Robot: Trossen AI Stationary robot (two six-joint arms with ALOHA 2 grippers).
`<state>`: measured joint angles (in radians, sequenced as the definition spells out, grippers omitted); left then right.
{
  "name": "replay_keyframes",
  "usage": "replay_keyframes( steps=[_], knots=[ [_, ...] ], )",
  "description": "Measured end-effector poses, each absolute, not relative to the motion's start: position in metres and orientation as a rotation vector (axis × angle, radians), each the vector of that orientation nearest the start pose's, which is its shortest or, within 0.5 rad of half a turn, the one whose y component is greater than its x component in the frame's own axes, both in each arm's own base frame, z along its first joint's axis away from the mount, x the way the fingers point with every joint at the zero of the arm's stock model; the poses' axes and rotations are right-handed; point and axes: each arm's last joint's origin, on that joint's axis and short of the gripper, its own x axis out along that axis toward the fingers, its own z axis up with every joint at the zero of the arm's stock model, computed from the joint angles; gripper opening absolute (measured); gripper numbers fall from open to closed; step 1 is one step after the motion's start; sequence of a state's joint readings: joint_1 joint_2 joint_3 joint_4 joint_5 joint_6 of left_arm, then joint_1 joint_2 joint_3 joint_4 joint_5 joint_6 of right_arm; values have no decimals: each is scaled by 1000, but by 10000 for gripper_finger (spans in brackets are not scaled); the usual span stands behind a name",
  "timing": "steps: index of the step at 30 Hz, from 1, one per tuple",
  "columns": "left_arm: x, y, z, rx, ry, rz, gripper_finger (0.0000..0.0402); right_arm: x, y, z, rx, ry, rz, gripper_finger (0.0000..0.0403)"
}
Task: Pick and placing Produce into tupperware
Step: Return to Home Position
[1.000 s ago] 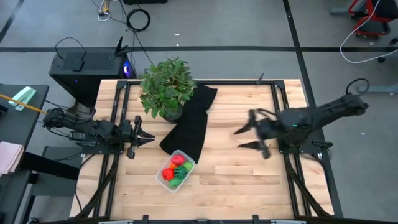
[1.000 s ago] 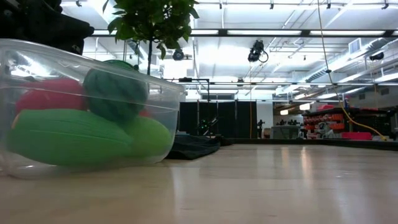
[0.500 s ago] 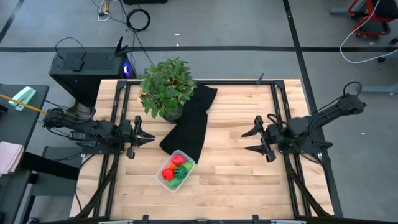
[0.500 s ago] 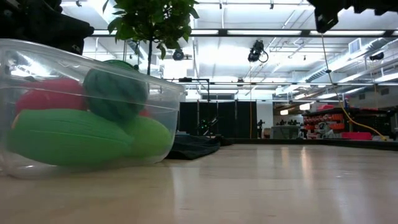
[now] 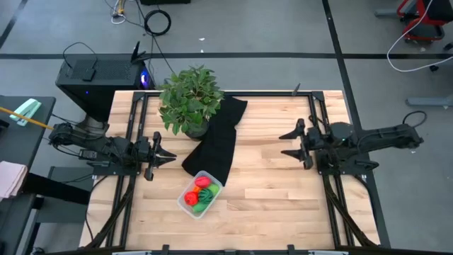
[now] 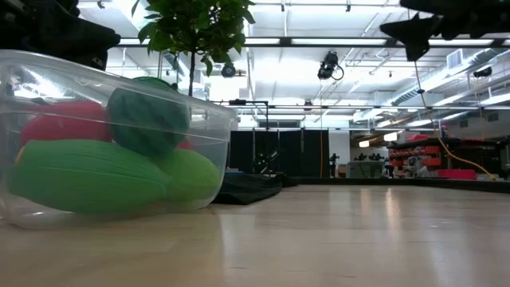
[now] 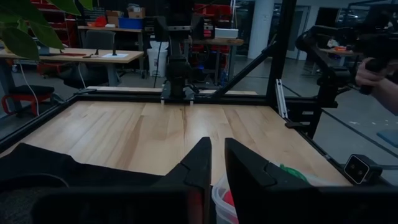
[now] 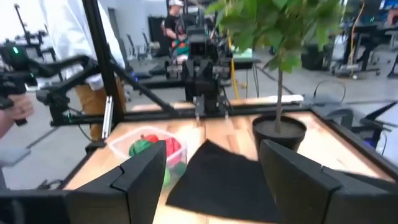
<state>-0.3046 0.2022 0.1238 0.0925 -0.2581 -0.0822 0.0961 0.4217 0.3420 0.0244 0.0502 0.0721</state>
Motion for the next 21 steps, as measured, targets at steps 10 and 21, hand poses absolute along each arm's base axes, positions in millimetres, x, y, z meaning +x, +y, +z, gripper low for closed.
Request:
replay_keyframes(
  steps=[10,21],
  knots=[
    [103,-25,199,-64,-12,-46,52,109,8,242,31,44,3,256],
    [103,-25,198,-66,-12,-47,54,99,6,208,58,-89,-20,217]
  ],
)
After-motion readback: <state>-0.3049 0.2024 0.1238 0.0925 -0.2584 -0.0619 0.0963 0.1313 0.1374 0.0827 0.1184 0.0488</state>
